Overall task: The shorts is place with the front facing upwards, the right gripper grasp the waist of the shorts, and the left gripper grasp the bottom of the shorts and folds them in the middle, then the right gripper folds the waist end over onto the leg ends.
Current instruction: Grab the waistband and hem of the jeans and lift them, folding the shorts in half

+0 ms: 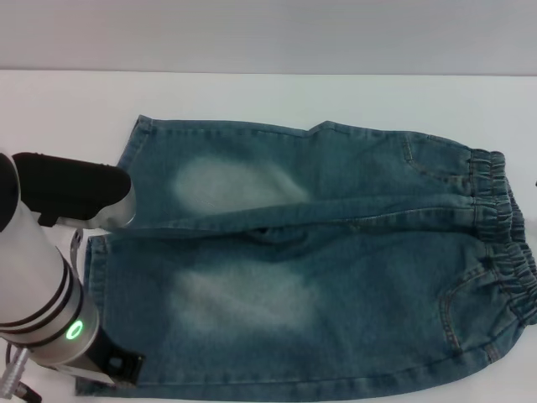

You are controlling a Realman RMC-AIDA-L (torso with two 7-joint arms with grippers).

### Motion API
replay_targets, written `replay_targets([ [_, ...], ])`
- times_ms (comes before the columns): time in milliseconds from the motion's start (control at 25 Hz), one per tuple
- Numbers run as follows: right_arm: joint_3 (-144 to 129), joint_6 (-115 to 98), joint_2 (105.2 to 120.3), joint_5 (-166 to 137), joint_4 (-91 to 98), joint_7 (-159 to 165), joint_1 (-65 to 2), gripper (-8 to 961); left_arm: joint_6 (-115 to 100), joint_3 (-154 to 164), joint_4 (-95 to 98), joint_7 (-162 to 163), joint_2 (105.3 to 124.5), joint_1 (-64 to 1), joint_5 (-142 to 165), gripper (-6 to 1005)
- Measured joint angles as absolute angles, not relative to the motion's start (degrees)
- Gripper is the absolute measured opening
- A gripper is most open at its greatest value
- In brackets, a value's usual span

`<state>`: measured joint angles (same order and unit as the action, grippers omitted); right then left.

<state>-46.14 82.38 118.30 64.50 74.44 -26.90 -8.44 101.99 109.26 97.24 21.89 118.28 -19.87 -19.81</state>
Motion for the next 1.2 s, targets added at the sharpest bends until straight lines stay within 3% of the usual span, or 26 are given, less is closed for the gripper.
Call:
replay_targets([
  [480, -46.1, 82.4, 118.31, 64.5, 74.4, -26.9, -8.5, 725, 101.8, 109.7, 98.7, 22.6, 118.25, -21.6, -18.5, 35],
  [1080, -46.1, 82.5, 118.39, 64.3, 74.4, -26.7, -9.0, 721, 102.3, 109.5, 97.8, 23.1, 118.25, -20.9, -17.1, 676],
  [1200, -46.1, 82.5, 118.39, 64.3, 74.4, -26.7, -9.1, 721, 102.5, 109.6, 97.7, 23.2, 118.29, -20.6, -17.4, 757],
])
